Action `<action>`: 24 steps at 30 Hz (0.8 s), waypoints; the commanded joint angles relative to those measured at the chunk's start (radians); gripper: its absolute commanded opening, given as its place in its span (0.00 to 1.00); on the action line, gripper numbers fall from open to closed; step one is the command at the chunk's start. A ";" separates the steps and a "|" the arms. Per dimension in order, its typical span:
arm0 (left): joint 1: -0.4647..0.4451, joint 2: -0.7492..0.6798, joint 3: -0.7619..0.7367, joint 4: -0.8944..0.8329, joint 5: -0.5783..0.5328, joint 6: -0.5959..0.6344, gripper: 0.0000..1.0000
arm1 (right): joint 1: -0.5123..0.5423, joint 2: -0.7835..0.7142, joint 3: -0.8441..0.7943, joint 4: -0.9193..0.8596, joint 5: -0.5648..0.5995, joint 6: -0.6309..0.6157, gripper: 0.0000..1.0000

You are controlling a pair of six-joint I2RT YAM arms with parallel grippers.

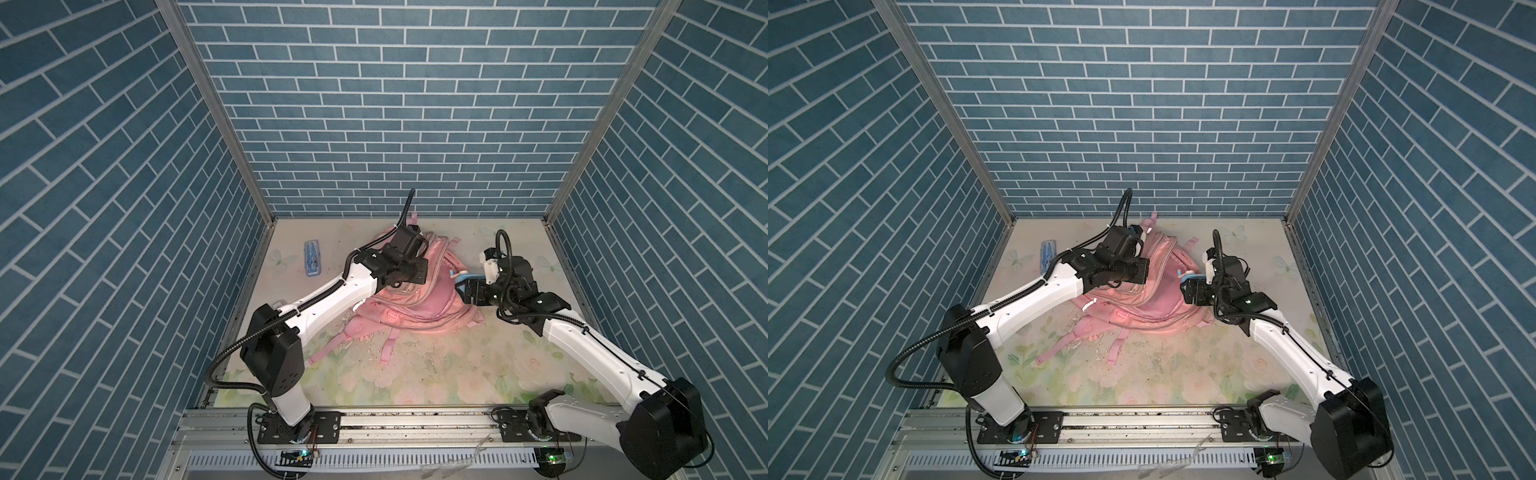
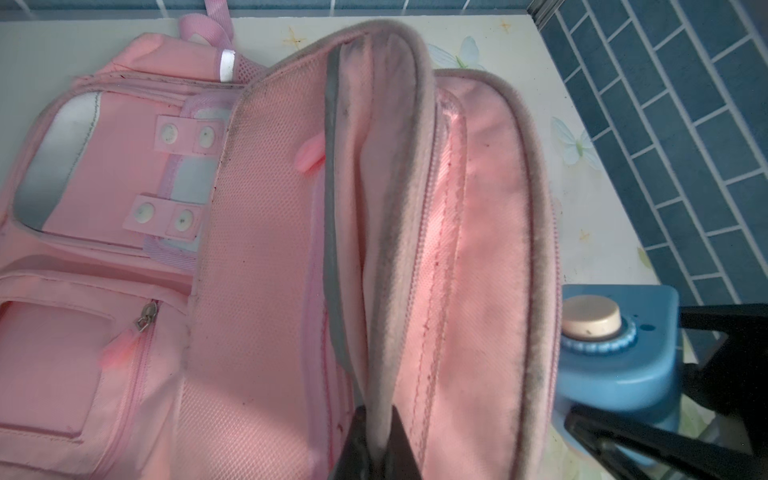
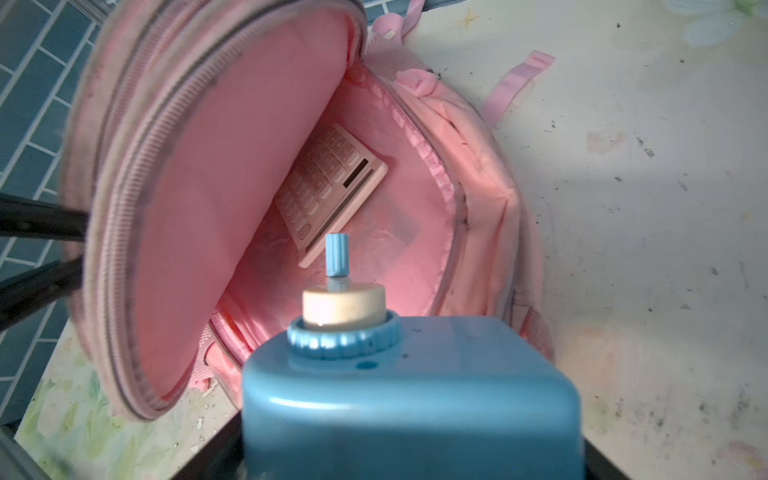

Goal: Pack the student bag
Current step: 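Carry the sharpener with the right gripper into the compartment held open by the left gripper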

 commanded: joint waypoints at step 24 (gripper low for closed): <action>0.062 -0.105 -0.063 0.205 0.167 -0.061 0.00 | 0.112 0.460 0.147 0.221 0.031 -0.159 0.47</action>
